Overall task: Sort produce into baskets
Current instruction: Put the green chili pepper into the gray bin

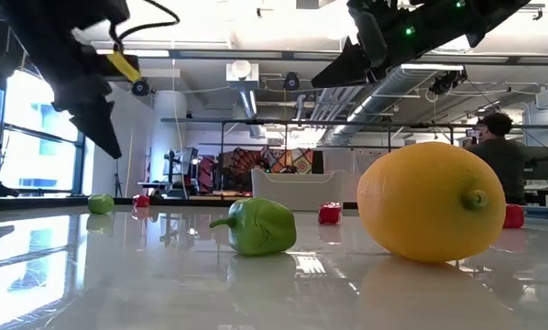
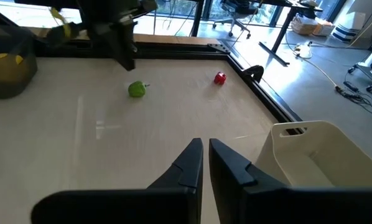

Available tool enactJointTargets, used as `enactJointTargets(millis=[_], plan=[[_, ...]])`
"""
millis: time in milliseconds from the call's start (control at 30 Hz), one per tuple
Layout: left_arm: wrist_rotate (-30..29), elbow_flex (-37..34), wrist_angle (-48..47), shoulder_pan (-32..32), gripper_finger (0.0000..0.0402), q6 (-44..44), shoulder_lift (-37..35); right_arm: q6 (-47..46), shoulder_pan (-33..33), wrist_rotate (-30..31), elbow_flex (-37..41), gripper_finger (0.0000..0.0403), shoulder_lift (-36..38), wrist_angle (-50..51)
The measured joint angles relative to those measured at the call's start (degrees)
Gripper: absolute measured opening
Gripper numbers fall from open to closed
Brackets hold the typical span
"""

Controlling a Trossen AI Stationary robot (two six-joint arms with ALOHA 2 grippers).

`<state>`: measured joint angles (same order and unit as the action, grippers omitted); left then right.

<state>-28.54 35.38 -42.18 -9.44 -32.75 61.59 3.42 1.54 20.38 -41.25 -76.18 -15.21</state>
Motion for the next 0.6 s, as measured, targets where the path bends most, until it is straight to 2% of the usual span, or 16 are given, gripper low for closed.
enactJointTargets(millis=[100, 300, 433, 600], plan=[[0.13, 0.02, 0.13, 1.96, 0.0041, -0.8, 1.27, 0.0, 0.02, 0.0, 0.0, 0.0016, 0.0, 0.2], [2.83, 0.02, -0.41, 4.77, 0.0118, -8.14, 5.62, 0.0, 0.0, 0.0, 0.0, 0.0016, -0.02, 1.18], [2.55, 0.02, -1.22, 6.18, 0.0163, -9.07, 9.27, 0.0, 0.0, 0.0, 0.0, 0.0016, -0.02, 1.29], [0.91, 0.02, -2.22, 7.66, 0.0187, -10.35, 12.65, 0.0, 0.0, 0.0, 0.0, 0.0016, -0.02, 1.3]])
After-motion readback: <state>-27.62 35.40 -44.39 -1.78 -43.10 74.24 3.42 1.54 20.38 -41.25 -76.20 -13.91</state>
